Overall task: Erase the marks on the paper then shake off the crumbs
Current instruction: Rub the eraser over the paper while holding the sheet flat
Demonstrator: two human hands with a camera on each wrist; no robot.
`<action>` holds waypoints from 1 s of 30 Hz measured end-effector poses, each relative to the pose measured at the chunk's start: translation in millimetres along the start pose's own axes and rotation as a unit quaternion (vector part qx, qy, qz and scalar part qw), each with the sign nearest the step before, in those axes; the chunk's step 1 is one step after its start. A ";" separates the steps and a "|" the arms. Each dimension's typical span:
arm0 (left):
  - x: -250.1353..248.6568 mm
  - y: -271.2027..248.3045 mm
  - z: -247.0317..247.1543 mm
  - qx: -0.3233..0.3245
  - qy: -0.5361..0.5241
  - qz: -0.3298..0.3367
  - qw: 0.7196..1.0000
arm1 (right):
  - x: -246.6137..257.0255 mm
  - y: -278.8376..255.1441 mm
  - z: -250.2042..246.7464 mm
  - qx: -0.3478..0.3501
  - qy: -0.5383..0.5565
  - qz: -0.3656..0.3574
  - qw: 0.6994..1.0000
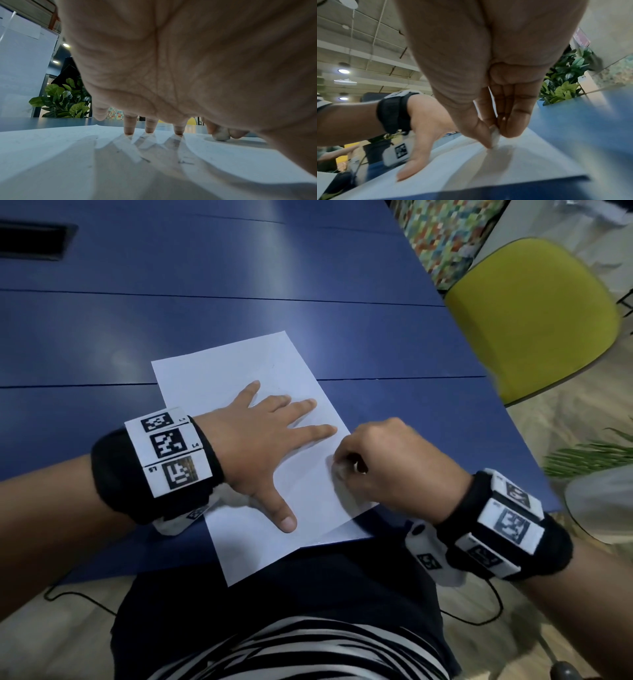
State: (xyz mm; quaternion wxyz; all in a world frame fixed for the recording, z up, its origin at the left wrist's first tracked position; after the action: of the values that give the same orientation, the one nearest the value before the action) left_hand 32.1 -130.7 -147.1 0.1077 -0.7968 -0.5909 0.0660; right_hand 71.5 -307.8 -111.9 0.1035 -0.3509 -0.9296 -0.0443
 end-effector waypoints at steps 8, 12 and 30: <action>0.4 0.3 1.3 0.011 -0.002 -0.004 1.000 | 2.0 -4.8 1.6 0.000 0.001 0.007 1.000; 0.4 0.9 1.6 0.011 0.000 -0.005 1.000 | 2.3 -10.1 3.9 -0.011 0.004 -0.012 1.000; 53.0 -46.6 -46.7 -0.003 -0.098 -0.027 0.995 | 8.1 -40.9 12.6 0.000 0.111 -0.031 0.993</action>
State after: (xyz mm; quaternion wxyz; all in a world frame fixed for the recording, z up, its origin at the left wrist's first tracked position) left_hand 15.3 -71.4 -89.1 0.0489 -0.7705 -0.6202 0.1392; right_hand 36.5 -331.2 -122.8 0.2047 -0.3151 -0.9227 -0.0865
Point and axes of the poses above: each hand's wrist, its own y-axis towards the middle knuckle, its own z-axis out of the palm, x = y × z, the point moved 4 cm from there along y, towards the middle knuckle, and after that the axes turned 12 degrees about -x, right-handed, at the moved point
